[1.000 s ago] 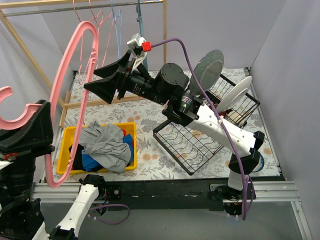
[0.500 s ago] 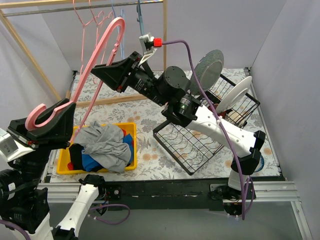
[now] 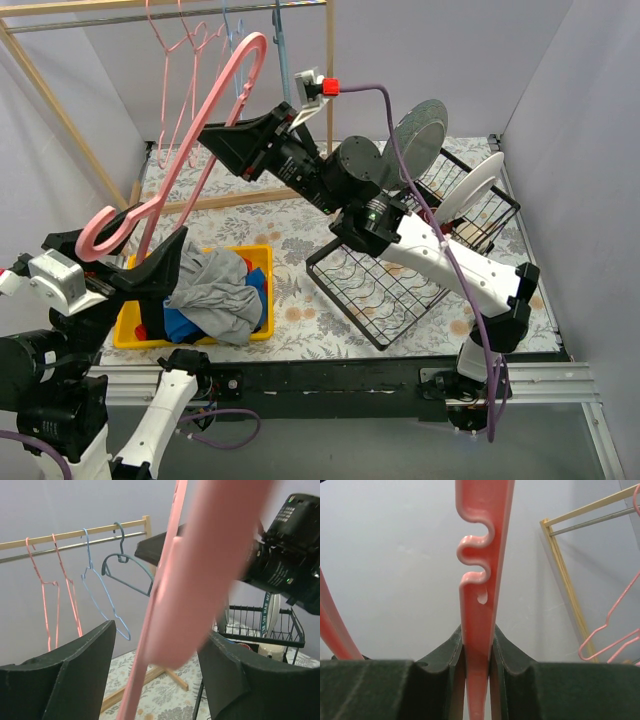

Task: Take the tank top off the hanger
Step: Place the tank top in the bin, then place the hanger at the clothesline.

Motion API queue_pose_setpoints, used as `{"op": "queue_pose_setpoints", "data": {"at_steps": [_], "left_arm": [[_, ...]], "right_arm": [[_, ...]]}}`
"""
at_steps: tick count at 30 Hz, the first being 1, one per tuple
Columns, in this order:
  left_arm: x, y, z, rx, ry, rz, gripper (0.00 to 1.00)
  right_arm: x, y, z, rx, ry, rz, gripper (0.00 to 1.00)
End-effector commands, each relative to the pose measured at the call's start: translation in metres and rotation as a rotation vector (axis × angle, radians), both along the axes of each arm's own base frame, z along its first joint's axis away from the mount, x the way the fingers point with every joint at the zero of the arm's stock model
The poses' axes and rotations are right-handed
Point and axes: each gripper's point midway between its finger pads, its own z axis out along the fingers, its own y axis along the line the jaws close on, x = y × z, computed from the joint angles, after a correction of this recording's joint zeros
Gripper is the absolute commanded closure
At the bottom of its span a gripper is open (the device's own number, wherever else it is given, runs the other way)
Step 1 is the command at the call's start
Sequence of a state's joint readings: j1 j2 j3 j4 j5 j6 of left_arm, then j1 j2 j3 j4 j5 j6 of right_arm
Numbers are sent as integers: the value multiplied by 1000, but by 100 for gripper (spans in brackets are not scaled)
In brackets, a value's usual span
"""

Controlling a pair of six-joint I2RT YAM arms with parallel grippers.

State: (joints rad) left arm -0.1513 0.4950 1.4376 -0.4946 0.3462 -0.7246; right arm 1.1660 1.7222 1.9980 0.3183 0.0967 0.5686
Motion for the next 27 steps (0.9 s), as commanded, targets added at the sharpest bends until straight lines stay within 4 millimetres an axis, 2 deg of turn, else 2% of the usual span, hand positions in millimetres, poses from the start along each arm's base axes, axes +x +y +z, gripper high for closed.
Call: {"op": "queue_pose_setpoints", "data": {"at_steps": [1,7,14,19,20,27], "left_arm": [[9,-5,-8,75,24,-8,36],[7,-6,-7,97,17,-9,37],[4,-7,-10,115,16,-18,47],[7,-9,-13,120,13,-24,98],[8,-9,-12,115,11,-21,100],[11,-10,-17,120,22,-29,100]], "right_arm": [[-17,-65,68,199,-56,-37,99],[-7,-77,69,211,-46,-55,99],[-3,-89,69,231,-36,-68,99],[7,-87,62,223,-19,-63,99],[9,-87,61,219,-12,-64,99],[15,-80,52,205,-15,-34,99]]}}
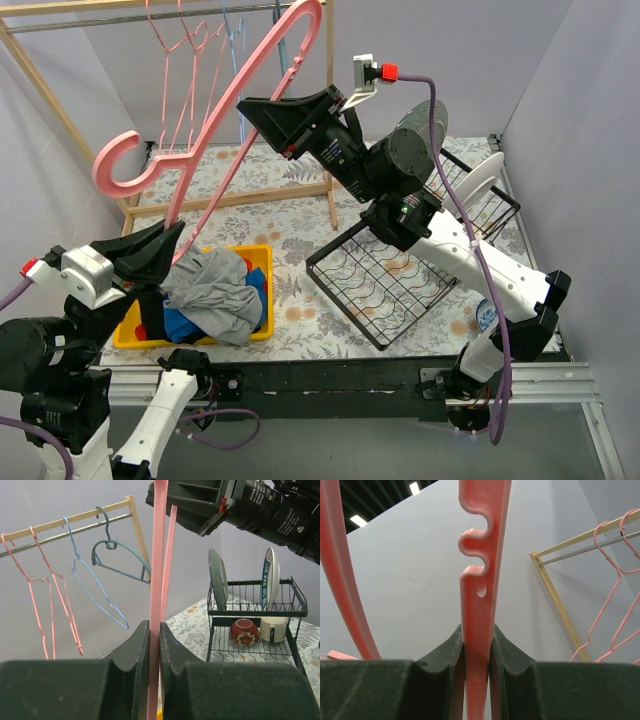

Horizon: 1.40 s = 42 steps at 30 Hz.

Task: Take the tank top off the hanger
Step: Place the hanger at the clothesline.

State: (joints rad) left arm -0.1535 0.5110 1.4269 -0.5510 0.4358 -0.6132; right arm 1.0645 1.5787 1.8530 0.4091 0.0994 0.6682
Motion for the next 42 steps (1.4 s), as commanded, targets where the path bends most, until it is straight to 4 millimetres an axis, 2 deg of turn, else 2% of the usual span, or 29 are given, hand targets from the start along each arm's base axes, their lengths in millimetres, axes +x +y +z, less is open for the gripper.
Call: {"op": "queue_pose_setpoints", "data": {"at_steps": [1,2,4,6,7,8,9,10,11,12,13,14,15,16,17,18,21,22,23,26,28,34,36,39,40,42], "left_arm": [[2,6,7,-28,-6,32,100],[1,8,9,-34,-12,45,100],[-2,18,18,-61,-43,97,100],[-10,27,28,-93,-89,136,100],[-12,33,36,-118,-111,164,100],[-15,47,46,-161,-126,228,100],[-3,54,50,-179,-98,275,100],[7,61,42,-185,-34,325,100],[-2,86,59,-272,-35,438,100],[11,94,54,-279,13,489,100],[28,99,47,-267,72,541,100],[36,108,45,-273,94,596,100],[33,125,51,-317,94,678,100],[50,130,41,-299,158,735,100],[54,135,38,-299,181,774,100],[51,146,39,-321,190,835,100],[56,150,26,-331,225,874,100],[63,151,12,-328,250,891,100],[54,153,10,-350,241,889,100],[56,154,-8,-366,280,907,100],[61,156,-18,-355,330,941,100],[66,157,-30,-329,391,969,100],[74,150,-35,-298,414,939,100],[103,123,-48,-228,468,824,100],[119,116,-56,-200,510,815,100],[131,112,-54,-191,534,811,100]], "right_arm": [[-6,-16,28,77,-64,11,91],[-7,-13,27,65,-74,19,73],[-6,-9,25,32,-104,12,55],[-18,-4,20,3,-183,50,23],[-17,2,0,-36,-170,63,2],[-18,4,-10,-52,-164,77,1],[-22,2,-15,-37,-180,83,1],[-28,-7,-15,-28,-192,88,1],[-24,-1,-39,-62,-159,97,1],[-26,-3,-46,-74,-159,95,2],[-30,-11,-44,-65,-179,84,2],[-29,-11,-55,-80,-173,80,1],[-25,-6,-80,-119,-146,80,2],[-25,-11,-85,-127,-144,65,1],[-21,-12,-93,-144,-129,41,2],[-17,-11,-112,-183,-110,26,2],[-16,-25,-116,-185,-108,-21,1],[-14,-34,-114,-182,-114,-59,2],[-12,-37,-113,-182,-114,-77,2],[-12,-45,-106,-183,-139,-113,2],[-10,-46,-108,-201,-132,-123,1],[-4,-44,-114,-217,-87,-132,2],[-6,-45,-111,-210,-91,-129,2],[-7,-50,-106,-199,-98,-135,2],[-8,-51,-105,-195,-98,-134,2],[-10,-57,-102,-191,-105,-144,2]]}}
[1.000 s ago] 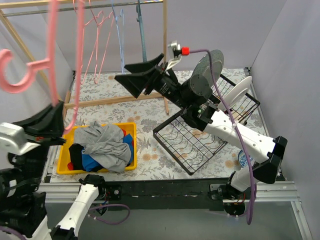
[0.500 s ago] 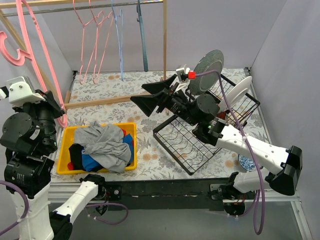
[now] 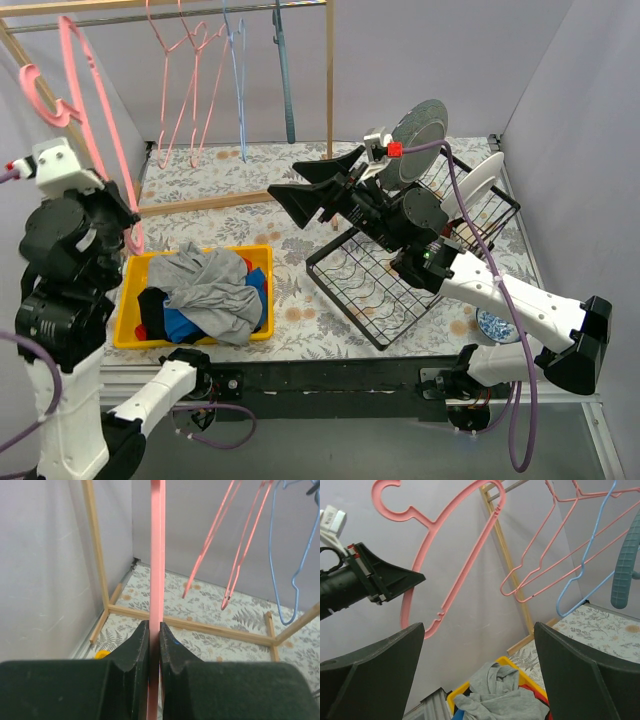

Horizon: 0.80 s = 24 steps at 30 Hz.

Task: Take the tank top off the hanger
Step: Place the hanger at the clothesline.

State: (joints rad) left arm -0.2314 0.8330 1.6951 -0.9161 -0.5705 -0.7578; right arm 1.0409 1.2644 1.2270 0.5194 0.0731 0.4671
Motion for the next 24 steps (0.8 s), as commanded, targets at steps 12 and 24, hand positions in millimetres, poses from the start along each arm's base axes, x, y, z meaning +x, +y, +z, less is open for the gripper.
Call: {"op": "queue_pose_setpoints", "data": {"at_steps": [12,24], "left_arm": [[107,-44,1,82,147,-131,100],[83,-19,-37,137,297,-25,100]], "right_arm": [[-19,-56,45,103,-96,-77,2],[-17,-51,39,88,-88,-71,2]]}}
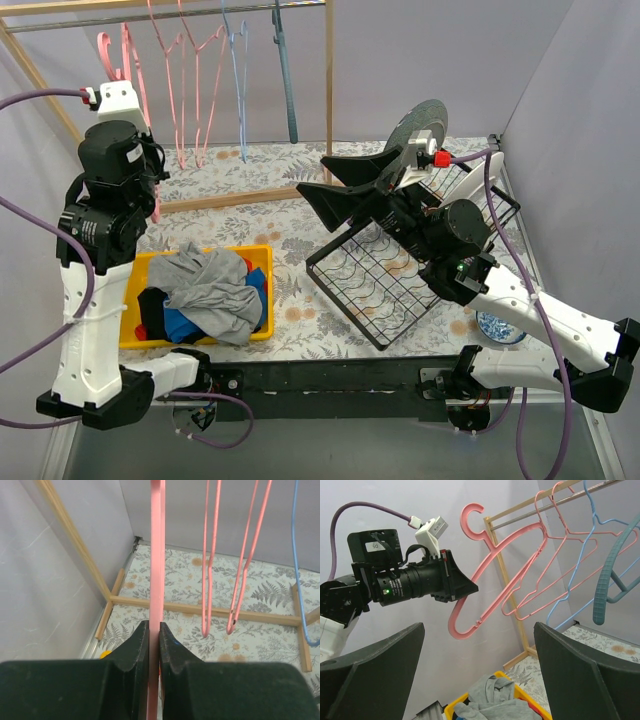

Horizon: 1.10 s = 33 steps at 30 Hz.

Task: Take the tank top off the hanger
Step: Place the hanger at the clothesline.

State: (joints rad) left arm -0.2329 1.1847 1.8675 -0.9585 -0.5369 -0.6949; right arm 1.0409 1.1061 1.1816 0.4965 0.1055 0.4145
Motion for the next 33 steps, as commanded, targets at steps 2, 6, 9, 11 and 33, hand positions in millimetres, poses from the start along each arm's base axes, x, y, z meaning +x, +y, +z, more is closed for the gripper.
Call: {"op": "queue_pose_setpoints", "data": {"at_steps": [2,6,9,11,33], "left_arm": [[-22,9,-20,56,57,7,100],[-13,10,-30,116,25,-7,100],[8,-2,-49,143,85,-78,100],[21,3,-50,132,105,-90,100],[71,68,4,45,-42,-145,100]], "right_arm": [[6,-1,4,30,-7,-26,2],[8,1,-3,34,10,-25,2],[6,1,-7,39,8,-16,2],[8,0,-10,43,11,-23,2],[10,-17,-2,139,-22,-77,2]]}}
